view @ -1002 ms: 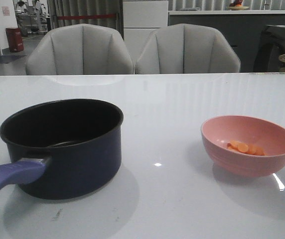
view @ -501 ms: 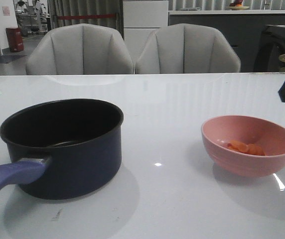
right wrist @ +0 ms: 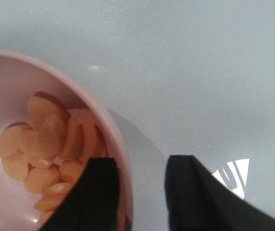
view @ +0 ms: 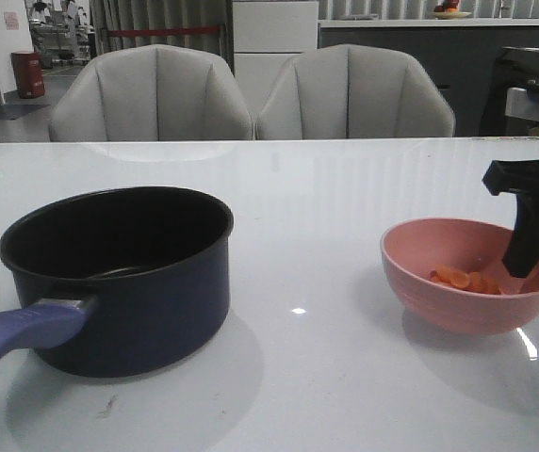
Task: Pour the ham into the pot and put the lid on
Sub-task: 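Grasp the rim of the pink bowl with the right gripper, then lift the pink bowl and carry it over the saucepan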
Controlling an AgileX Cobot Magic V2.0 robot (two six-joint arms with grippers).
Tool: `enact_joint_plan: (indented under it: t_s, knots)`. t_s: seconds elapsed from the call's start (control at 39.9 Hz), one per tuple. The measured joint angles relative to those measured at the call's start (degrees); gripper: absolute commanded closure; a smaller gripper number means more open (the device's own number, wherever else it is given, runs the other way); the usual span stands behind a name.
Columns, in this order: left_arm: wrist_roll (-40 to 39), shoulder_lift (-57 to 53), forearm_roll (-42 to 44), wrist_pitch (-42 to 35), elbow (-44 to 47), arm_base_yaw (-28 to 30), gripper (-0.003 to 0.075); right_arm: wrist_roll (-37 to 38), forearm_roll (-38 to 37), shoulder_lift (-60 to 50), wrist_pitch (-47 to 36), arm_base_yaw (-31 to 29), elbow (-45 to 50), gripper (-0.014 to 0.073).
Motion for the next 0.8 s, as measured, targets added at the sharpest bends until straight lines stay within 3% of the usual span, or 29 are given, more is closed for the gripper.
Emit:
enact_joint_plan:
  t_s: [0.28,0.45,0.65,0.8]
  knots:
    - [0.0,0.0,0.0,-0.1,0.0,0.0,0.0325,-0.1,0.5,0.6,-3.7,0.0,-0.6,0.0454]
    - [0.0,0.0,0.0,-0.1,0.0,0.0,0.0325,-0.5,0.5,0.6,-1.2,0.4,-4.1,0.0454]
    - [-0.1,0.0,0.0,-0.2,0.0,0.0,0.0325,-3.0,0.5,-3.4,-0.8,5.8,-7.6,0.0454]
    - [-0.1,0.0,0.0,-0.2,0.0,0.0,0.0325,-4.1,0.5,-6.8,-6.8,12.8,-7.9,0.0454]
